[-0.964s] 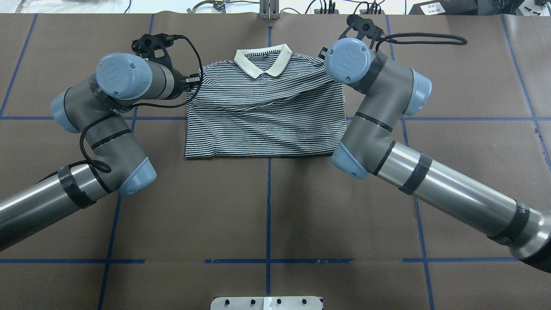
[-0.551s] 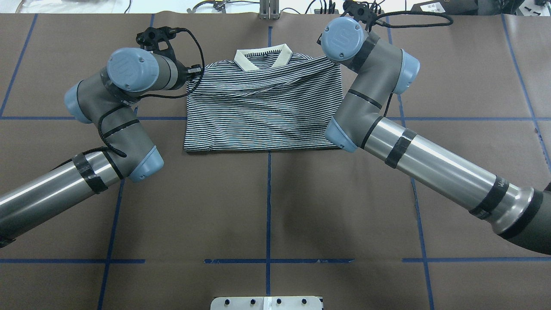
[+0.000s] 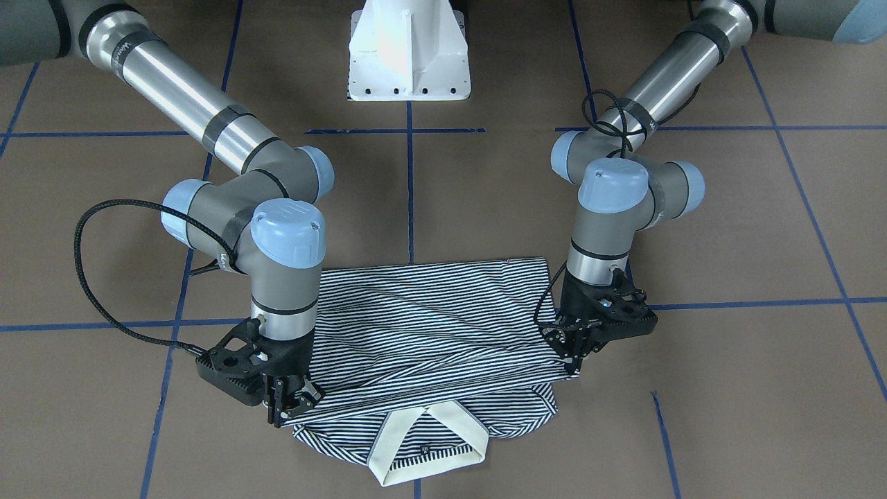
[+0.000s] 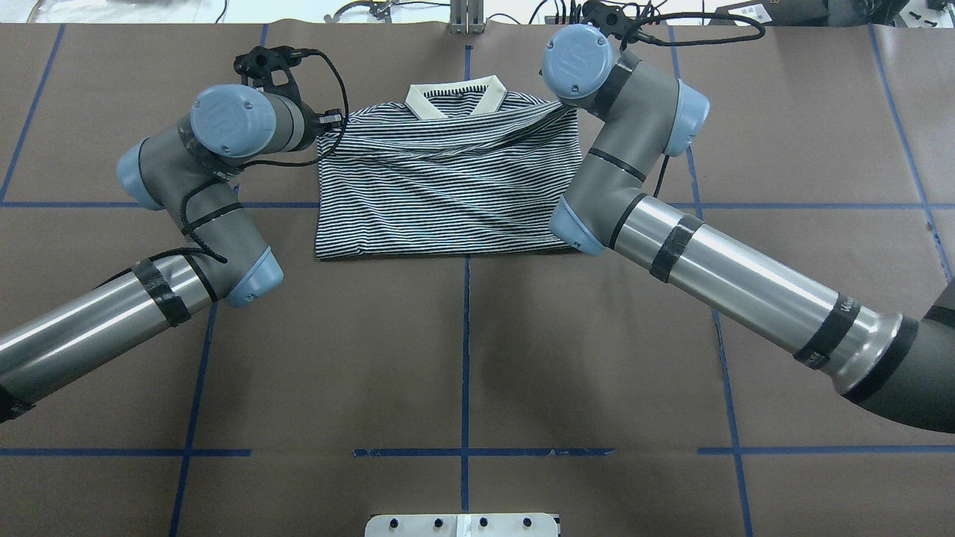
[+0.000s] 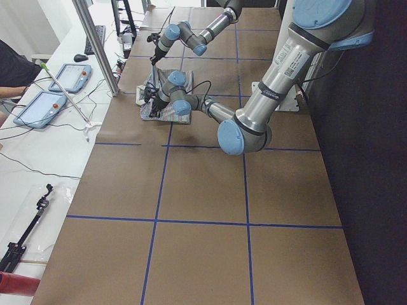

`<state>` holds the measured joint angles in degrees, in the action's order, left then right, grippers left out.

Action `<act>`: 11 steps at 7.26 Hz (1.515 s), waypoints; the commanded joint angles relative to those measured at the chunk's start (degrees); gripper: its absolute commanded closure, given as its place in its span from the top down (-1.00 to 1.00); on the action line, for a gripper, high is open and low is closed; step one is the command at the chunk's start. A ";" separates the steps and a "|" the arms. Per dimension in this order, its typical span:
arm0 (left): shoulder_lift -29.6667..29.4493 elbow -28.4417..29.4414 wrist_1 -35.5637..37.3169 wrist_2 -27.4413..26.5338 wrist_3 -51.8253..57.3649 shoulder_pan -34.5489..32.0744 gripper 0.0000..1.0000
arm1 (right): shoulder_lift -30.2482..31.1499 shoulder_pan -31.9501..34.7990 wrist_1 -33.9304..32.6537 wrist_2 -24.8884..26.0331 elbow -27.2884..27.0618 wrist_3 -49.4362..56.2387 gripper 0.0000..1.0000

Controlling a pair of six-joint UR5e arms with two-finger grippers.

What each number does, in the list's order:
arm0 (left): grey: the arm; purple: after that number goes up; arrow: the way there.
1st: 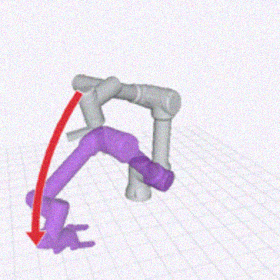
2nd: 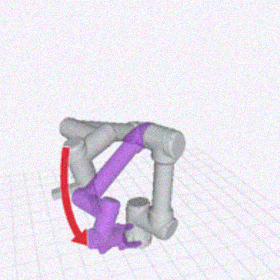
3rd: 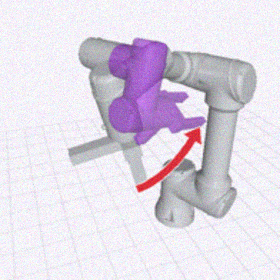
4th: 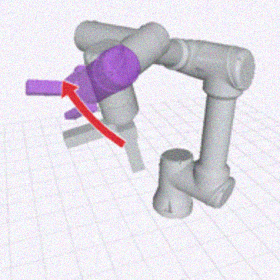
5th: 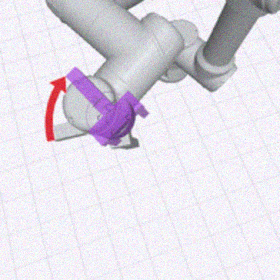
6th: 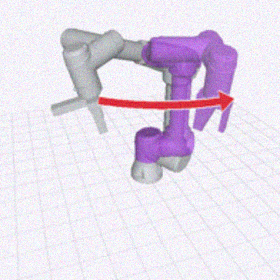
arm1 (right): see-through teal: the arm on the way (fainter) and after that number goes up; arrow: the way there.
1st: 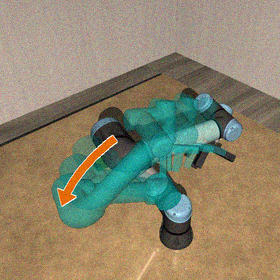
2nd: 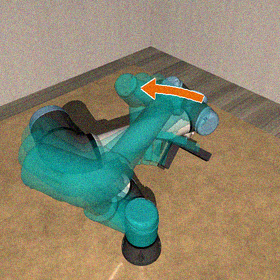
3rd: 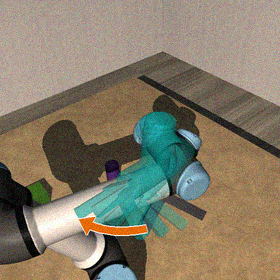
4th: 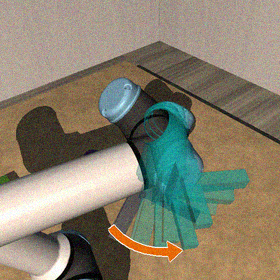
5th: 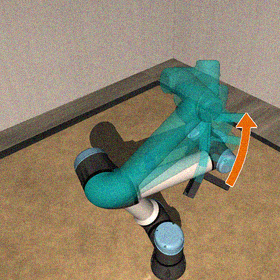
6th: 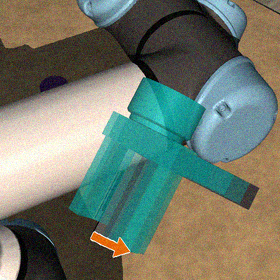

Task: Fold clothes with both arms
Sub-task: 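Lay the hem down near the collar and release with both grippers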

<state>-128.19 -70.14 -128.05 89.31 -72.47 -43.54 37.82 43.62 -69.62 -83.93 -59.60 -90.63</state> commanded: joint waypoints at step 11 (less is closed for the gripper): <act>2.77 -2.55 -4.23 0.25 0.13 -2.25 0.16 | 25.46 -11.71 0.10 -3.00 -34.36 -12.29 0.46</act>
<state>-125.56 -72.53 -132.23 89.59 -72.29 -45.87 62.26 33.76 -69.56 -88.51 -93.93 -101.42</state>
